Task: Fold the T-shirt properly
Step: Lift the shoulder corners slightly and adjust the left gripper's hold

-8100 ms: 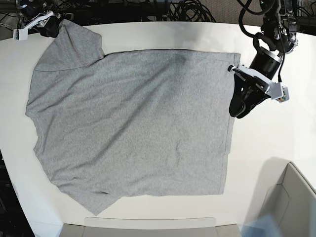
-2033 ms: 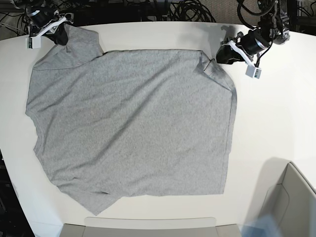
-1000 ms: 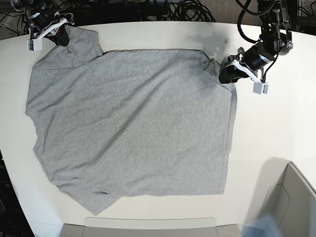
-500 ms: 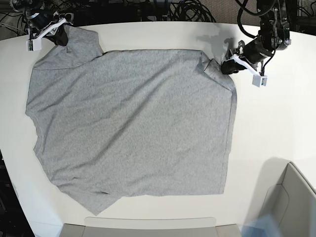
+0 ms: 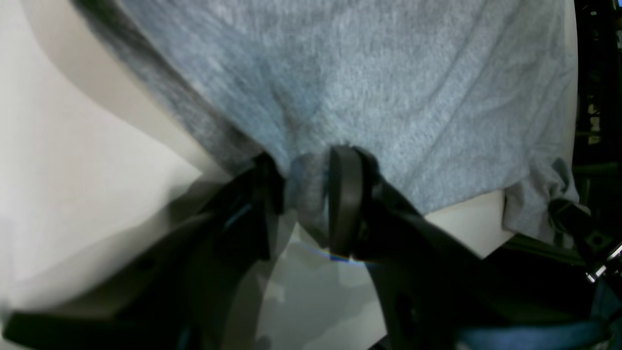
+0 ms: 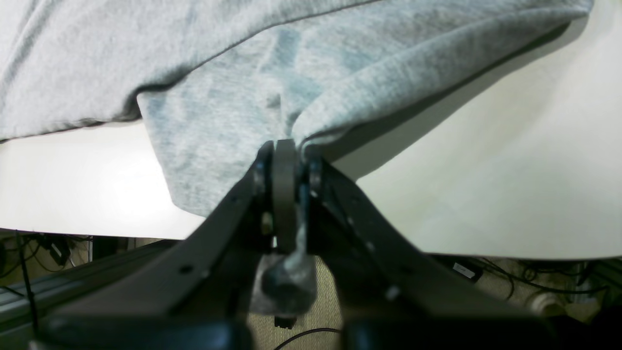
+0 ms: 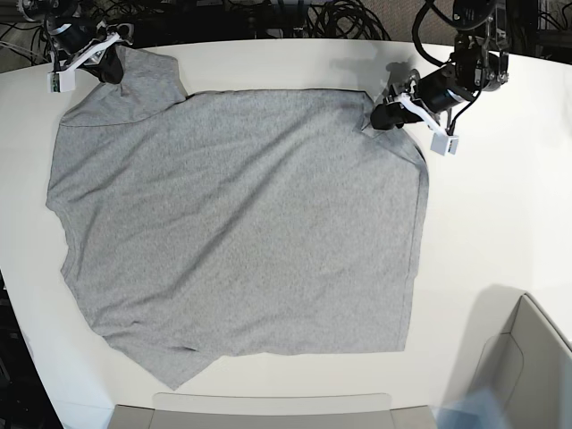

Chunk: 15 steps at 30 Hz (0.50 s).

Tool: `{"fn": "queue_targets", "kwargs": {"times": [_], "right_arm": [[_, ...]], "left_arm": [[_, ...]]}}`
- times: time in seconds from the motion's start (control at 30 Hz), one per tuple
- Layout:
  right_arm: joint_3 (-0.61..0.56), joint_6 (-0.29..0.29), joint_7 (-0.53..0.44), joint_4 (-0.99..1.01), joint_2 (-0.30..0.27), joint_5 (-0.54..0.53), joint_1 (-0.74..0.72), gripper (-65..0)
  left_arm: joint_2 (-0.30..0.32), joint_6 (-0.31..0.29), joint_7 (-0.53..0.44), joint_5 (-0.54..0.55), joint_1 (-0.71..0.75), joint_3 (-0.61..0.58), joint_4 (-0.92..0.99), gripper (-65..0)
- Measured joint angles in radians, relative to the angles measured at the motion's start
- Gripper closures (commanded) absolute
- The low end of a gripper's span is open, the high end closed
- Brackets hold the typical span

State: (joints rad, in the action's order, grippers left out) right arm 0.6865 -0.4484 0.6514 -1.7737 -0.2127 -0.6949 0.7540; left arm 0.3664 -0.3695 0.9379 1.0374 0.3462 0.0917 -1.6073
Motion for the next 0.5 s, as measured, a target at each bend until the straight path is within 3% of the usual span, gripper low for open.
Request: {"fn": "queue_targets", "kwargs": {"times": [0.17,0.33,0.5], "right_arm": [[0.0,0.0,0.0,0.0,0.0,0.0,0.0,0.0],[0.0,0.0,0.0,0.0,0.0,0.0,0.0,0.0],[0.0,0.0,0.0,0.0,0.0,0.0,0.0,0.0]], "left_arm": [[0.005,0.0,-0.003,0.0,0.0,0.006,0.0,-16.0],[0.005,0.003,-0.004,0.0,0.0,0.006,0.0,0.0],[0.004,-0.001,-0.005,0.002,0.0,0.006,0.029,0.0]]}}
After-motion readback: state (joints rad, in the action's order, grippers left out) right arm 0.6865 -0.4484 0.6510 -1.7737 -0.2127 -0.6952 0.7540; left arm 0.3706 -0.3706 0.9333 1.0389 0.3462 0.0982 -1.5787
